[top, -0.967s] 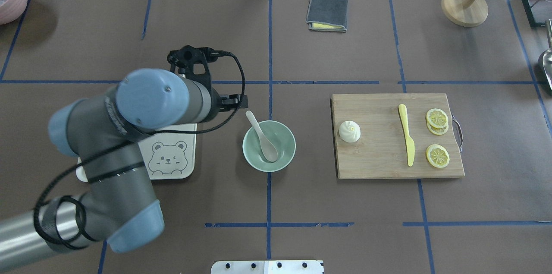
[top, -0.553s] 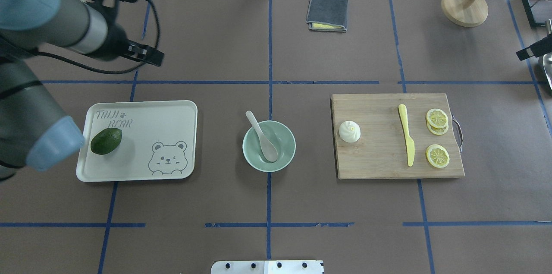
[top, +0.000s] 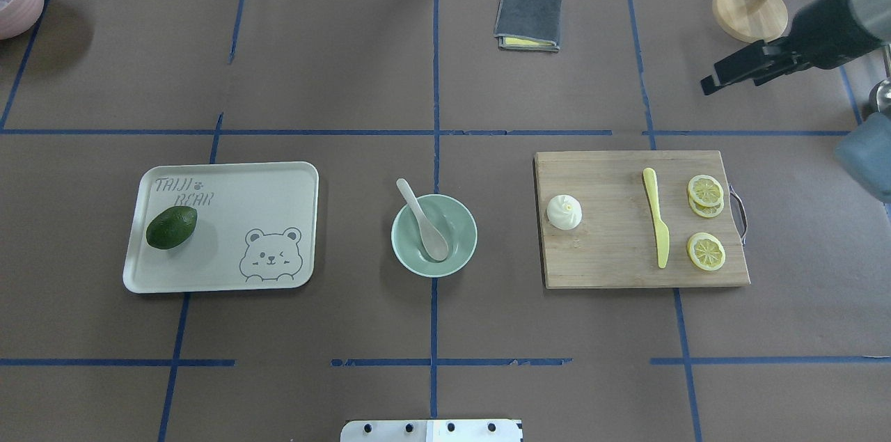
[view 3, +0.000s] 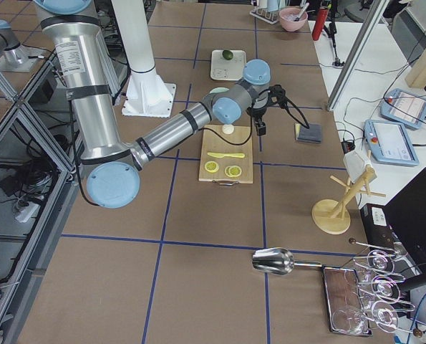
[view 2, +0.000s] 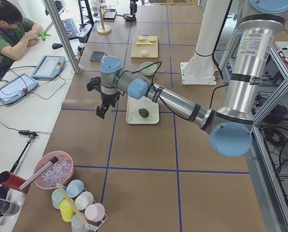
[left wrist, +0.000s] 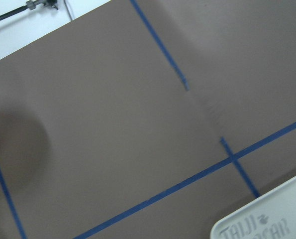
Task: Put spoon and bun in bowl
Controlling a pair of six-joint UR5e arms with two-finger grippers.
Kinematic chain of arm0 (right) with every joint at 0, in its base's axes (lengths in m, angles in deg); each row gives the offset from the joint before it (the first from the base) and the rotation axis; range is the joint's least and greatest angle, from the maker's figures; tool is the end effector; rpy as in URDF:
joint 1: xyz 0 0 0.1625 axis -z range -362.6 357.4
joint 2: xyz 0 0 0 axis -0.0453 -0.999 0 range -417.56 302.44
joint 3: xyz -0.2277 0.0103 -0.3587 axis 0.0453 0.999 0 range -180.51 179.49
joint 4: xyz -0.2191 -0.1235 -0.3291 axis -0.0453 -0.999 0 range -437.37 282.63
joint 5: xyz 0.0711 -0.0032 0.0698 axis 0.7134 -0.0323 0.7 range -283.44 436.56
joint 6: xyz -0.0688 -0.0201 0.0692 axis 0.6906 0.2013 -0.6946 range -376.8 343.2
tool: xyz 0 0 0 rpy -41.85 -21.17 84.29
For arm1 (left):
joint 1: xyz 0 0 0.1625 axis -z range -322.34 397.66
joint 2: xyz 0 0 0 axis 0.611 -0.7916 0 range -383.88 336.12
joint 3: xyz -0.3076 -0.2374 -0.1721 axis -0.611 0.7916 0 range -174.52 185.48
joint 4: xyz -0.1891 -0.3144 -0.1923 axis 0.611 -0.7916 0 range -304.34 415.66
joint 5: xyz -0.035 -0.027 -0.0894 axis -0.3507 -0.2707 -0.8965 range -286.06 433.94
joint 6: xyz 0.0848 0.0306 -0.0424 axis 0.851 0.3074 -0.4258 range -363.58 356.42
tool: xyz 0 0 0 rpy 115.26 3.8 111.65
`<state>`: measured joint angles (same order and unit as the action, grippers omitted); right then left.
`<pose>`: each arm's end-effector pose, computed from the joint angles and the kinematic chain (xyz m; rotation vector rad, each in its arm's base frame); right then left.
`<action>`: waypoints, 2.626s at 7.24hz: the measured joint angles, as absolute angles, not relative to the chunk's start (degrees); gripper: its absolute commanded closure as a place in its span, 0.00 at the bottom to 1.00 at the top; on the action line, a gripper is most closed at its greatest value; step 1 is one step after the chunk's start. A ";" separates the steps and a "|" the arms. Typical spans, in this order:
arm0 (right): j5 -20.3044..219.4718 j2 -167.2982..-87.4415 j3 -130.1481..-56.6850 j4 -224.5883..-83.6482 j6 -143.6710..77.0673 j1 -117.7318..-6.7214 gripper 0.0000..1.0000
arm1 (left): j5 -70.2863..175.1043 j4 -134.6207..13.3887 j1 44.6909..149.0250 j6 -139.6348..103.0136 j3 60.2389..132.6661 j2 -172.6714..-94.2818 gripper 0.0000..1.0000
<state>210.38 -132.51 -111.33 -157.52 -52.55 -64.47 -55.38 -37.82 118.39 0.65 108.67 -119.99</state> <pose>-0.2022 -0.5147 0.3219 0.2601 -1.0117 -0.1842 0.0173 -0.5414 0.4879 0.3534 0.6966 0.3601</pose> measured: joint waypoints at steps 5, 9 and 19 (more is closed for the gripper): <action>195.20 -126.97 -116.42 -166.85 -60.84 -49.30 0.00 | -57.11 -34.85 126.33 3.83 104.53 -108.27 0.00; 179.22 -127.09 -113.18 -165.23 -66.51 -36.78 0.06 | -57.21 -32.28 126.35 3.77 105.27 -108.92 0.00; 177.38 -126.32 -105.22 -157.74 -68.01 -32.72 1.00 | -57.19 -32.58 126.35 3.80 105.33 -109.04 0.00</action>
<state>177.38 -126.32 -105.22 -157.74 -68.01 -32.72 -57.19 -32.58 126.35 3.80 105.33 -109.04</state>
